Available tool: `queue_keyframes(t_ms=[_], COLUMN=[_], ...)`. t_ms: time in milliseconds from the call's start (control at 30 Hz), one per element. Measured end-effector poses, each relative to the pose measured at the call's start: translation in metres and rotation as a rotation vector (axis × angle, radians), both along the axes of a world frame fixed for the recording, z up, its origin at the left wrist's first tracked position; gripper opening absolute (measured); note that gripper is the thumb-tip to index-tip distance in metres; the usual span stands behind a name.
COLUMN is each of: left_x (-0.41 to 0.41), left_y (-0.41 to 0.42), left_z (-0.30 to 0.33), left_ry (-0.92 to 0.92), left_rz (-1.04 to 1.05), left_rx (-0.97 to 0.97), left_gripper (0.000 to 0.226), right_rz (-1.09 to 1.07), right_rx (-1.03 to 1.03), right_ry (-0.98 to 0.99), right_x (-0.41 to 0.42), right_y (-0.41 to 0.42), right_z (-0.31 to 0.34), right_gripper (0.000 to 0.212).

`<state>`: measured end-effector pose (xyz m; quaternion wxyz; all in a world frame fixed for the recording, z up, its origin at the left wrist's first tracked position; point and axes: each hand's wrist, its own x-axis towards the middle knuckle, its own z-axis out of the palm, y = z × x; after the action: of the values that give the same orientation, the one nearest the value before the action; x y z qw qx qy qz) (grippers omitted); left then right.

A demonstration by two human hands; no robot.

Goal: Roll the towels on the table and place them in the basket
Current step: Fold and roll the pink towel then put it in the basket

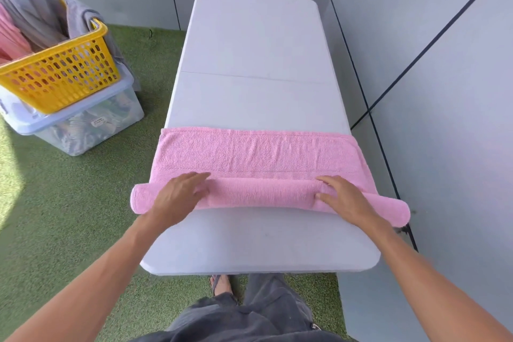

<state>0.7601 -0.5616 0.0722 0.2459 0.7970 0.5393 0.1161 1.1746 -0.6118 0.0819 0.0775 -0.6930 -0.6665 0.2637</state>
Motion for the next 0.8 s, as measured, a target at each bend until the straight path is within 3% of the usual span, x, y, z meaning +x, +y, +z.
queue_keyframes(t_ms=[100, 233, 333, 400, 467, 533, 567, 667, 800], left_x=[0.009, 0.01, 0.013, 0.014, 0.007, 0.0, -0.003, -0.003, 0.001], left_y=[-0.016, -0.023, -0.017, -0.009, 0.0, 0.009, 0.011, 0.003, -0.015], left_z=[-0.009, -0.024, -0.021, -0.01, -0.005, -0.004, -0.005, -0.014, -0.022], left_ry=[0.012, 0.182, 0.211, 0.182, 0.126, 0.073, 0.027, -0.02, 0.107], left_rz=[-0.029, -0.097, -0.075, -0.062, -0.069, -0.063, -0.033, 0.04, -0.006], left_rx=[0.277, 0.207, 0.198, 0.109, -0.1, -0.271, -0.259, 0.076, 0.213], left_gripper=[0.038, 0.077, 0.072, 0.057, 0.052, 0.052, 0.049, 0.036, 0.061], right_rz=[0.017, 0.143, 0.135, 0.14, 0.151, 0.117, 0.061, -0.027, 0.125], right_rx=[0.201, 0.093, 0.133, 0.001, -0.199, -0.225, -0.136, 0.16, 0.026], right_ry=[-0.073, -0.278, -0.279, -0.258, -0.157, -0.004, 0.051, 0.016, -0.238], right_x=[-0.008, -0.007, -0.011, -0.006, 0.001, 0.004, 0.002, -0.007, -0.009], right_y=[-0.011, -0.023, -0.018, -0.006, 0.004, 0.011, 0.012, 0.008, 0.001], right_z=[-0.01, -0.023, -0.019, -0.012, -0.002, 0.005, 0.006, 0.004, -0.008], right_gripper=[0.051, 0.068, 0.06, 0.057, 0.057, 0.051, 0.047, 0.045, 0.068])
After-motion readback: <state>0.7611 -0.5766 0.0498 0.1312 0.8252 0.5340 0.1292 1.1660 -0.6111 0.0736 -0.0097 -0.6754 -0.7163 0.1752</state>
